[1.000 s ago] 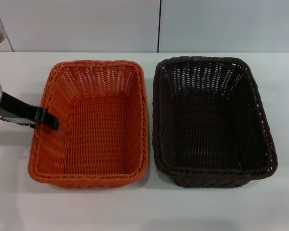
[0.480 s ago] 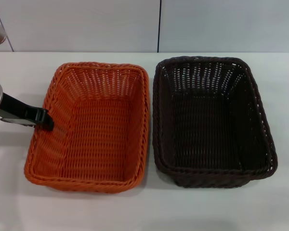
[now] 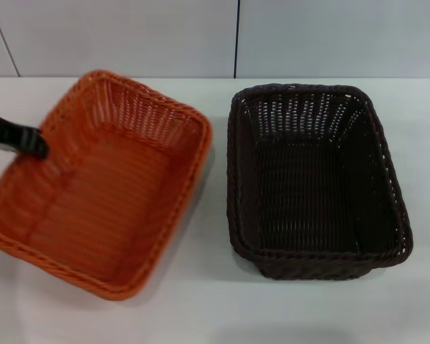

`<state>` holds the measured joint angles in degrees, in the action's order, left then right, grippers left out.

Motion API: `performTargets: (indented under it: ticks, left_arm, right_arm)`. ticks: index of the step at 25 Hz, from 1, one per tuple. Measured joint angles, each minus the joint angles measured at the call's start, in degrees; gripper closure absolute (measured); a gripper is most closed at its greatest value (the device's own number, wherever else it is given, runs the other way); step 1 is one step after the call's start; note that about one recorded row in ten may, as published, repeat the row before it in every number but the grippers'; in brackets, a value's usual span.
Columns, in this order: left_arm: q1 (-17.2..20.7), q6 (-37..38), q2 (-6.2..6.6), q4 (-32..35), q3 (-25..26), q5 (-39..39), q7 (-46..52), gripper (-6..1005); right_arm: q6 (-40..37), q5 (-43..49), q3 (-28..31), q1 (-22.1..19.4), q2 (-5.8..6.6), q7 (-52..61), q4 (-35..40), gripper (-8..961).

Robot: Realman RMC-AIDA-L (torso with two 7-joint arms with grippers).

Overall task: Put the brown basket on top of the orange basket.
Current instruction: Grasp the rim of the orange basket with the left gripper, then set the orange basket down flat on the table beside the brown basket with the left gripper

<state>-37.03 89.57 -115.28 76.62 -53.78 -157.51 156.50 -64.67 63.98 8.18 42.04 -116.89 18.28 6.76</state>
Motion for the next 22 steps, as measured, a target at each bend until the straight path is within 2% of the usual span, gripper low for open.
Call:
performTargets:
  ticks: [2,7,11,13,17,22]
  left_arm:
    - [0.0,0.7,0.76,1.4,0.0,-0.2,-0.5,794]
    - [-1.1,3.4,4.04,3.7,-0.1,-1.5,-4.3,817]
    - [-3.6,6.4,6.51,3.8,0.3,-3.4,-8.6,820]
    - [-5.1,8.5,7.16,4.1,0.9,-3.6,-11.2,820]
    - [-7.6,12.7,7.09,4.3,1.2,-3.5,-16.3,820]
    - [-10.3,15.2,4.83,3.2,0.6,-3.6,-21.1,819]
  right_arm:
    - [0.0,0.0,-0.1,0.0,0.00,0.0,-0.1,392]
    - [0.1,0.0,-0.3,0.1,0.01,0.0,-0.2,393]
    - [0.1,0.0,-0.4,0.2,0.01,0.0,-0.3,393]
    - [0.1,0.0,-0.5,0.2,0.00,0.0,-0.4,393]
    - [0.1,0.0,-0.4,0.2,-0.17,0.0,-0.5,393]
    - [0.1,0.0,-0.1,-0.1,-0.36,0.0,-0.8,393]
